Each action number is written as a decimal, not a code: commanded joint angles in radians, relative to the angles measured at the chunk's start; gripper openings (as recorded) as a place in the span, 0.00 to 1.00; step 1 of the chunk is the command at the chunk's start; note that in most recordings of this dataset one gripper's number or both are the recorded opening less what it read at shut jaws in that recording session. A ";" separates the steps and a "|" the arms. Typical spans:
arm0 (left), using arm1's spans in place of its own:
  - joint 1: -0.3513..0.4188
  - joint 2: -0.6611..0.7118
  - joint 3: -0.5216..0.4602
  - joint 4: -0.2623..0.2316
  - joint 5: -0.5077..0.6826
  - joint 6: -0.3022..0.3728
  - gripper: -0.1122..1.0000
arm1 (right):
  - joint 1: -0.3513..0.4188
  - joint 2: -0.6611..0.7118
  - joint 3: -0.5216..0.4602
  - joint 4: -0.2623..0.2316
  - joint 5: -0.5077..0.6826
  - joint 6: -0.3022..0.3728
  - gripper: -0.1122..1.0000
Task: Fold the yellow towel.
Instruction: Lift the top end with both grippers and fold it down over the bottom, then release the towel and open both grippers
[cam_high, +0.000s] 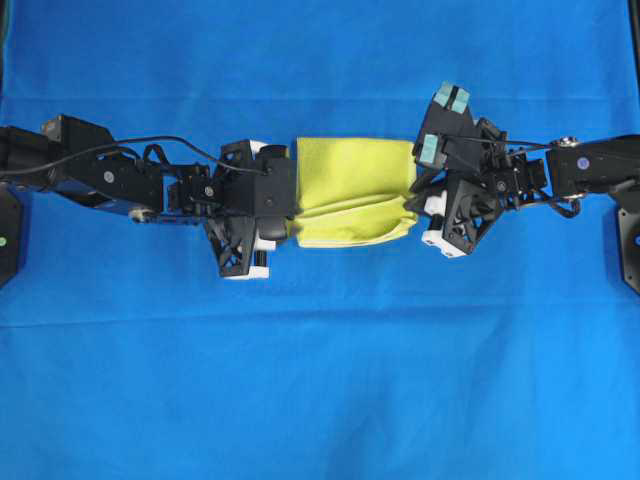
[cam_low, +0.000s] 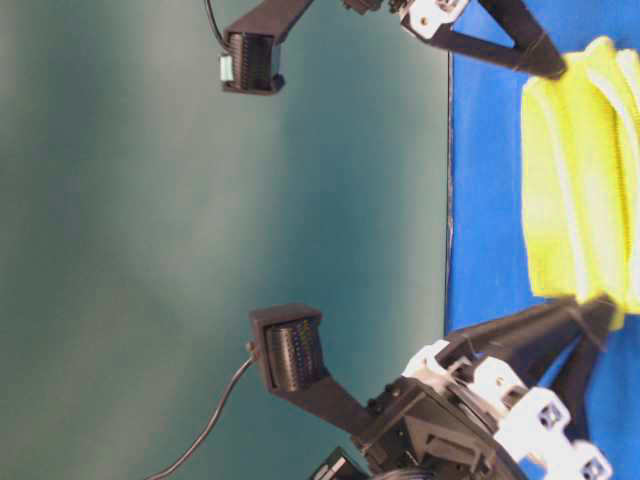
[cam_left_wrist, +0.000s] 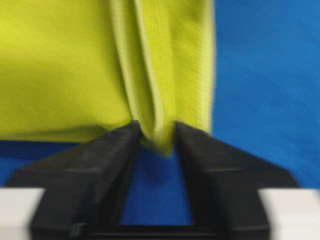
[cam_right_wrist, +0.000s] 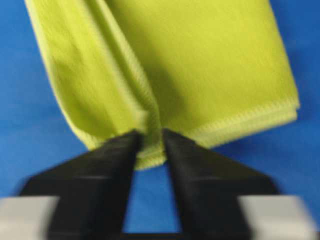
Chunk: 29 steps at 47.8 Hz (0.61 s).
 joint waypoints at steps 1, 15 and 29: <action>-0.008 -0.015 -0.021 0.002 -0.012 0.003 0.47 | 0.008 -0.009 -0.011 0.002 -0.002 0.000 0.54; -0.012 -0.129 -0.006 0.000 0.020 0.005 0.60 | 0.041 -0.100 -0.021 0.002 0.066 -0.002 0.60; -0.020 -0.397 0.058 0.002 0.124 0.014 0.60 | 0.115 -0.337 -0.023 -0.002 0.178 -0.009 0.60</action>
